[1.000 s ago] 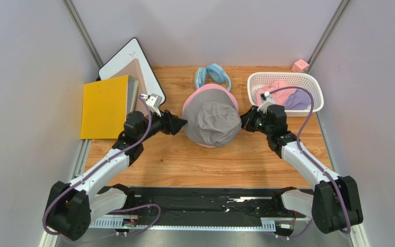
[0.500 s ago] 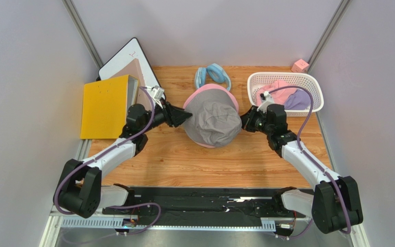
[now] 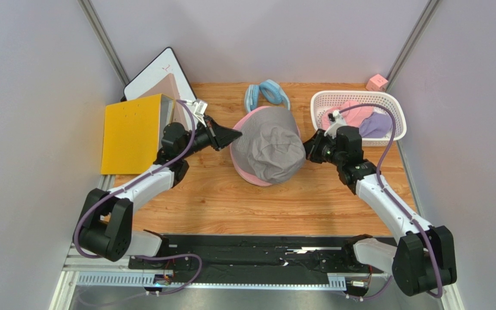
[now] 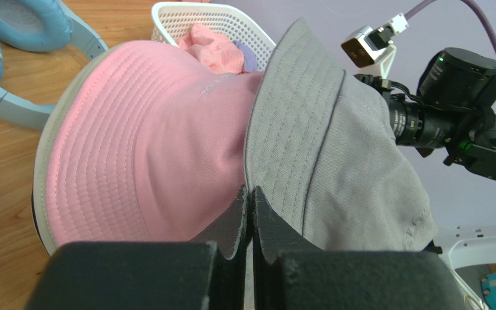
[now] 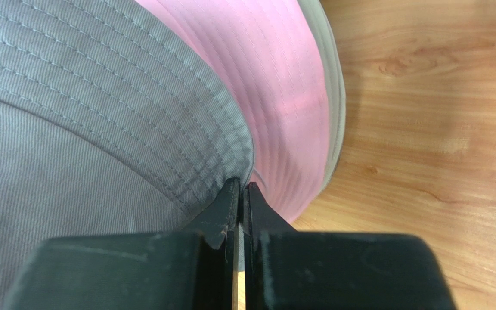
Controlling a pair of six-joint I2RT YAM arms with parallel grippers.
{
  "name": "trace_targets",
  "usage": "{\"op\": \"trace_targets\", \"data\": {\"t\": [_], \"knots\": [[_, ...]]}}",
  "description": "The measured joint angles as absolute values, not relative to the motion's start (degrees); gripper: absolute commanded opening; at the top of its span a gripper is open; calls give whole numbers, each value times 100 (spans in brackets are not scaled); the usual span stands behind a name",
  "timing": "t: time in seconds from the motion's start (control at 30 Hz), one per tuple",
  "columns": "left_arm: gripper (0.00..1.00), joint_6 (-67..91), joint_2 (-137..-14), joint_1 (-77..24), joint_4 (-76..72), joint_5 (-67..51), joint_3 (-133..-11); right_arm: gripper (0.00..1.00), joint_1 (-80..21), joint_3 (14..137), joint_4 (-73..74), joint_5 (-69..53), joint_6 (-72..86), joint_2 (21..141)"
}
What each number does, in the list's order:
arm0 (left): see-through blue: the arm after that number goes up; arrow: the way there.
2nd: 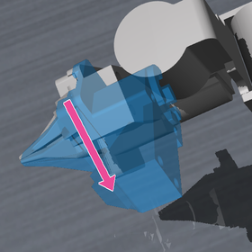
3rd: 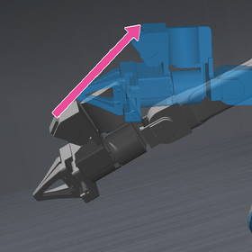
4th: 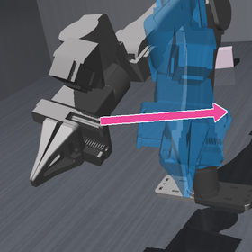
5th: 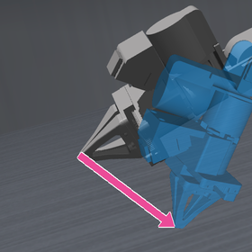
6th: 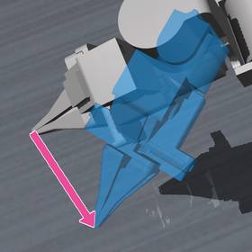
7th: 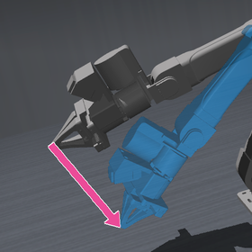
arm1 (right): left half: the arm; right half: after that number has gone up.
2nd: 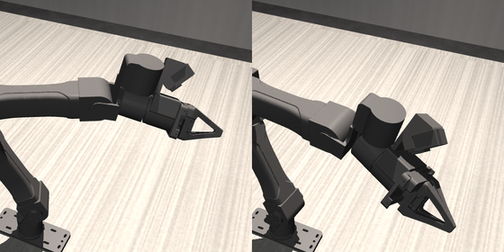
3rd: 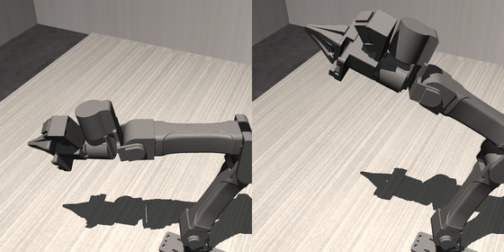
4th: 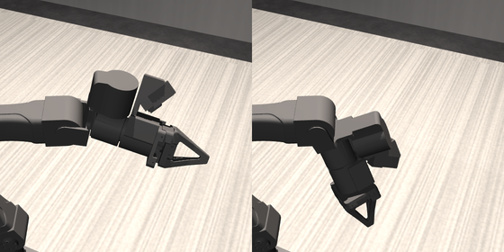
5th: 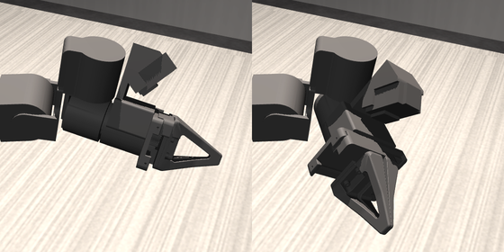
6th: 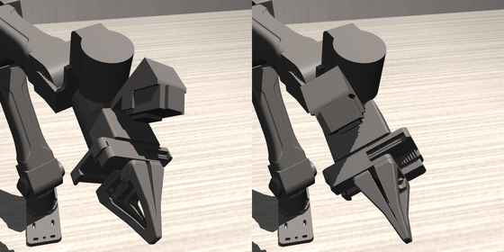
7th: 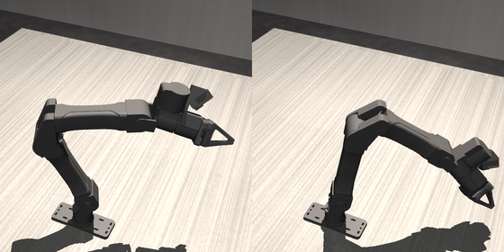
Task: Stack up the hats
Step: Stack the hat on the hat.
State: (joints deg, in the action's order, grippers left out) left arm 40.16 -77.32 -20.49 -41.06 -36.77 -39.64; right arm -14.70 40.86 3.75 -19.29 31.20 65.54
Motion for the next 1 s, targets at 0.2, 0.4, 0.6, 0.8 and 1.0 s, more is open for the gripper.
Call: {"op": "trace_targets", "data": {"t": [0.2, 0.4, 0.6, 0.8, 1.0], "knots": [[0, 4136, -7961, -1929, -3946, -3406, -4230, 0, -1470, 4604, 718, -1850, 3120, 6556], [0, 4278, -8213, -1702, -3634, -3030, -4294, 0, -1472, 4678, 823, -1848, 3124, 6825], [0, 4318, -8729, -1669, -3385, -2967, -4696, 0, -1509, 4746, 770, -1855, 3223, 7321], [0, 4300, -8986, -1680, -3380, -2893, -4842, 0, -1511, 4810, 537, -1712, 3347, 7588], [0, 4143, -9323, -1688, -3242, -2753, -5186, 0, -1527, 4781, 421, -1459, 3433, 7585]]}}
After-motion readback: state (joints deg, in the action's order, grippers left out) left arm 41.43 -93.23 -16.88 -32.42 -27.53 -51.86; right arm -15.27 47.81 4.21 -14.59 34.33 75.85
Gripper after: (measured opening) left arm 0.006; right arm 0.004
